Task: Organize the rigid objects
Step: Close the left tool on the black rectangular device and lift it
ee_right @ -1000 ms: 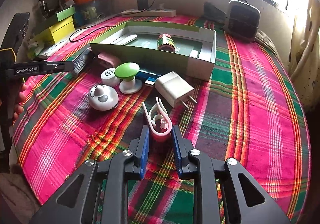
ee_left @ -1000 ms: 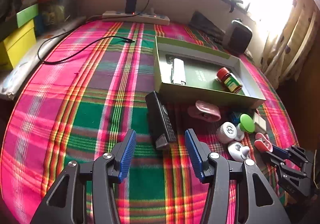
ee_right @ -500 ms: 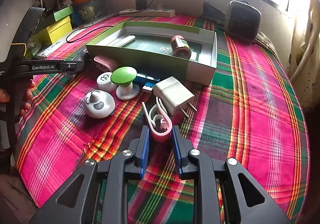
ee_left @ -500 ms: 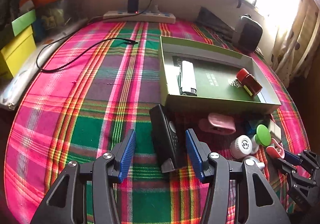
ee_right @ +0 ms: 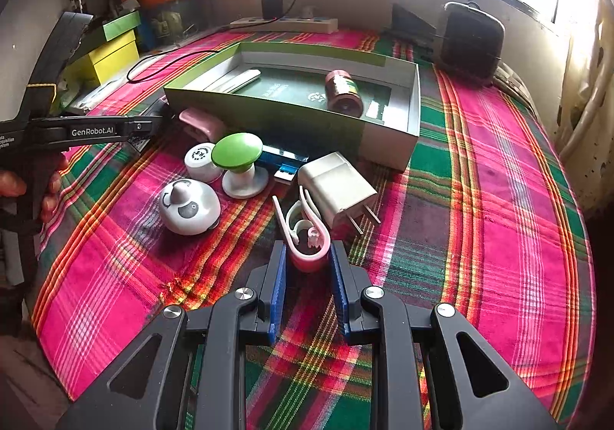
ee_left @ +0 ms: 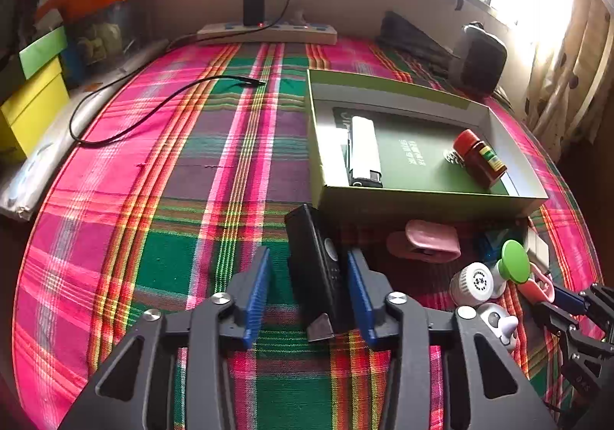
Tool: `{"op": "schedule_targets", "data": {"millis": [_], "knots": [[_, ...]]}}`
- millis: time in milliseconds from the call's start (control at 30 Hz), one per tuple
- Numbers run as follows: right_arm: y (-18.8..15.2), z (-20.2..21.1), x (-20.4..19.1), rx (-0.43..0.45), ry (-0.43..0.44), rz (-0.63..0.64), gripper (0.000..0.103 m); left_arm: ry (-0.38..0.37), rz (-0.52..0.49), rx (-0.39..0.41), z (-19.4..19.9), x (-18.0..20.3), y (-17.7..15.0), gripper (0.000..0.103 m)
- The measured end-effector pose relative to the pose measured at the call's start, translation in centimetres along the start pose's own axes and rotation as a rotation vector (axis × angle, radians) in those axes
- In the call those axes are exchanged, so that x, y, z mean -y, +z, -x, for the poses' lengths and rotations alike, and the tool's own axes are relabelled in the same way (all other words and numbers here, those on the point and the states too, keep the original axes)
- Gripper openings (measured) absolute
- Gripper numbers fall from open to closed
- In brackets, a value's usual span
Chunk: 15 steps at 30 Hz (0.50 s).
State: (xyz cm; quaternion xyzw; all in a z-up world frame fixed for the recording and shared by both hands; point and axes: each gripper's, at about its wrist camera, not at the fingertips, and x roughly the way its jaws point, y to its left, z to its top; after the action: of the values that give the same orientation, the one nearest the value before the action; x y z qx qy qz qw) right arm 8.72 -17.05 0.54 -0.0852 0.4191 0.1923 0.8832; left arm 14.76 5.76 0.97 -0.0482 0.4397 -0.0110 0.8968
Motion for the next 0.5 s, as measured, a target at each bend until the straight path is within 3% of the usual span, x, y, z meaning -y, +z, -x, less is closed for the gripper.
{"op": "schedule_targets", "data": {"millis": [67, 500], "knots": [[0.00, 0.00, 0.01, 0.000, -0.001, 0.001, 0.023, 0.000, -0.003, 0.001, -0.01, 0.02, -0.03, 0.029], [0.04, -0.01, 0.01, 0.000, 0.000, 0.001, 0.023, 0.001, 0.001, 0.003, 0.14, -0.02, -0.09, 0.028]]}}
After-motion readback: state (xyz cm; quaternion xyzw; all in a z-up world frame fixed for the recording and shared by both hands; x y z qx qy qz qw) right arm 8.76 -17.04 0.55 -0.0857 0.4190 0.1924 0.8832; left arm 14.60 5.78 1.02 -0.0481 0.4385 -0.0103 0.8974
